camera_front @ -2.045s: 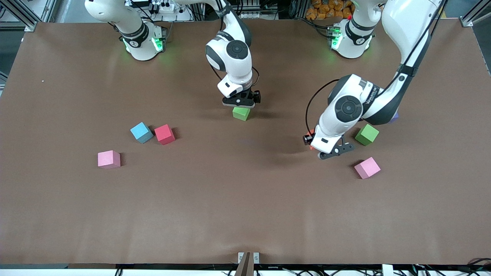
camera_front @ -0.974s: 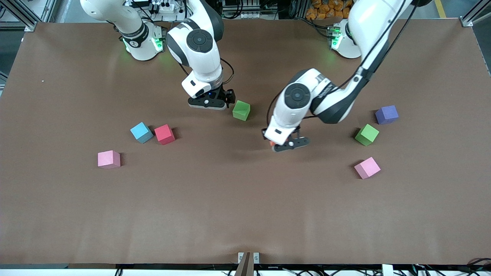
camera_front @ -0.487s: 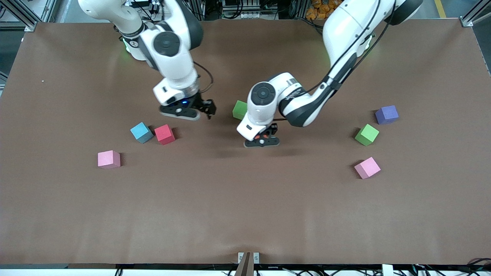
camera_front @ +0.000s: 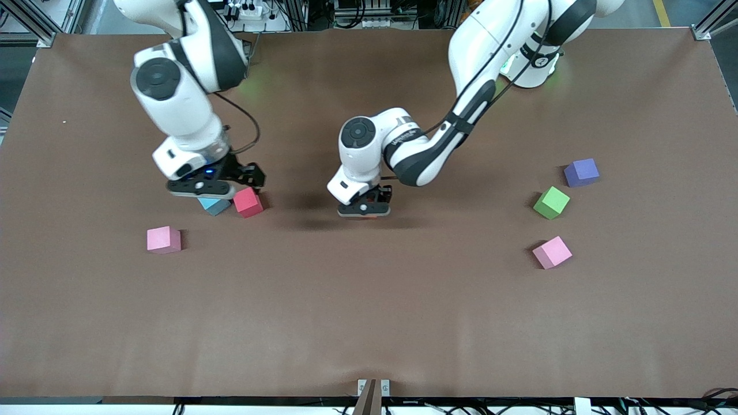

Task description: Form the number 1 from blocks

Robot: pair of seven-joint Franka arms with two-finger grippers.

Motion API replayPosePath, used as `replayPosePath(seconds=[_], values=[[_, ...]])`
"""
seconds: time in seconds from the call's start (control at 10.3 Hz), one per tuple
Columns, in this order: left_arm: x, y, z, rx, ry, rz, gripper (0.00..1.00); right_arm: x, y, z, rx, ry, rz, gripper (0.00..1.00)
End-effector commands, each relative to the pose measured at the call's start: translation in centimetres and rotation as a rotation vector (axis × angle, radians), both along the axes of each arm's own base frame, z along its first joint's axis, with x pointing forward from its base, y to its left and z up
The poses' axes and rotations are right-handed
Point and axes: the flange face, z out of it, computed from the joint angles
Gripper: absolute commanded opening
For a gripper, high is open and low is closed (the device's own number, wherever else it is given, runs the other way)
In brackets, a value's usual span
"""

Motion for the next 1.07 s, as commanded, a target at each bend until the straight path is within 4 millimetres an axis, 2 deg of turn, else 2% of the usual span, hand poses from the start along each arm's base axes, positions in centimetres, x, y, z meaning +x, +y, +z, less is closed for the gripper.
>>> replayPosePath(seconds=[0.0,0.1,0.29,0.39,0.58,0.78,0.97], values=[[-0.9,-1.7,-1.0,0.013,-0.039,-0.021,0.0,0.4,-5.6,0.3,-0.03,-0.005,0.073,1.0],[-1.3,-1.8,-1.3,0.019,-0.037,-0.035,0.0,0.9,-7.8,-0.5,-0.035,0.009,0.086,1.0],[-1.4,-1.7,-1.3,0.026,-0.041,-0.052,0.0,1.1,-11.0,-1.7,-0.046,0.036,0.1,1.0],[-2.1,-1.9,-1.8,0.038,-0.033,-0.062,0.0,1.5,-12.4,-2.4,-0.053,0.049,0.148,1.0],[-3.6,-2.1,-3.1,0.058,-0.016,-0.082,0.0,1.6,-12.6,-3.4,-0.065,0.069,0.248,1.0],[-4.9,-2.3,-4.0,0.074,-0.001,-0.1,0.0,1.9,-12.6,-5.6,-0.079,0.108,0.346,1.0],[-6.2,-1.6,-5.3,0.103,0.023,-0.111,0.0,2.1,-13.5,-7.4,-0.085,0.144,0.423,1.0]])
